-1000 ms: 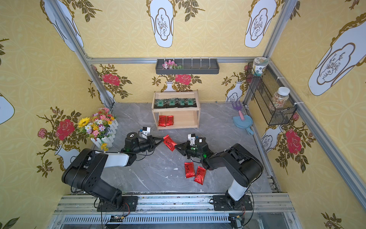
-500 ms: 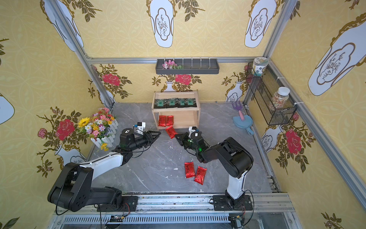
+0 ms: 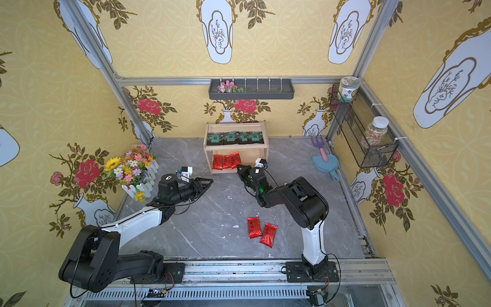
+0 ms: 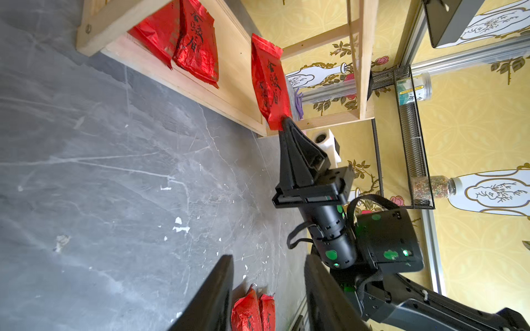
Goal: Place the tea bags on the shelf by color
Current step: Place the tea bag on the shelf.
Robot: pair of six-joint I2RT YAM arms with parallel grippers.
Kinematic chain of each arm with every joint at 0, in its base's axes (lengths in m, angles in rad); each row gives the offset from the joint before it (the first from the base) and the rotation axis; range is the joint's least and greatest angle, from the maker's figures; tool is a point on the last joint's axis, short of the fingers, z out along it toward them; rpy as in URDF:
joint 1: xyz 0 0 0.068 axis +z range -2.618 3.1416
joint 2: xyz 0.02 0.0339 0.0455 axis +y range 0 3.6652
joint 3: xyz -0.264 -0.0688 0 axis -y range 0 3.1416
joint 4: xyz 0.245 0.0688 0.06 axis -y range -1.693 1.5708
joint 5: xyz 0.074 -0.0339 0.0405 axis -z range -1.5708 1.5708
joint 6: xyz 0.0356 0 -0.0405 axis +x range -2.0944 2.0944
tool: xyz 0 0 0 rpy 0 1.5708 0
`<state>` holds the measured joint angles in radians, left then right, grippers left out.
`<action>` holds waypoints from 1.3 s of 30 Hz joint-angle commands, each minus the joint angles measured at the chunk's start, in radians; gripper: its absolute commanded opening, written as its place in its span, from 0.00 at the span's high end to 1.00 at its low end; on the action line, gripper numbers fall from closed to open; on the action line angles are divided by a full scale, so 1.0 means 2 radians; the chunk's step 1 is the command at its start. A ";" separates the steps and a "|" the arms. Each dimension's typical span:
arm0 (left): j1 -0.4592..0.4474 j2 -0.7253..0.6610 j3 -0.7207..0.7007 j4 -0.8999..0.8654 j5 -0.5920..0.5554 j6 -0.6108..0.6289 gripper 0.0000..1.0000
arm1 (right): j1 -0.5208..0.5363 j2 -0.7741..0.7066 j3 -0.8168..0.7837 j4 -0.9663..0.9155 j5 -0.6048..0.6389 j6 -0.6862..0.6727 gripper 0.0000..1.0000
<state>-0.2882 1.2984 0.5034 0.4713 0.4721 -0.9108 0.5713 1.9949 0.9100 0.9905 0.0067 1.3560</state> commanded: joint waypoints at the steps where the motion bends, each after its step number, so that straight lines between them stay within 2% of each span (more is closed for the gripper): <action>1: 0.001 0.001 -0.005 0.011 0.010 -0.002 0.54 | -0.003 0.028 0.019 -0.003 0.026 -0.005 0.99; 20: 0.005 0.016 -0.008 0.019 0.021 -0.003 0.54 | -0.020 0.110 0.074 0.016 0.037 0.020 0.93; 39: 0.006 0.020 -0.009 0.020 0.022 -0.002 0.54 | -0.020 0.138 0.102 0.014 0.009 0.036 0.86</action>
<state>-0.2779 1.3350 0.4911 0.4873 0.5049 -0.9241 0.5308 2.2639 1.1137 0.9726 0.0380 1.4216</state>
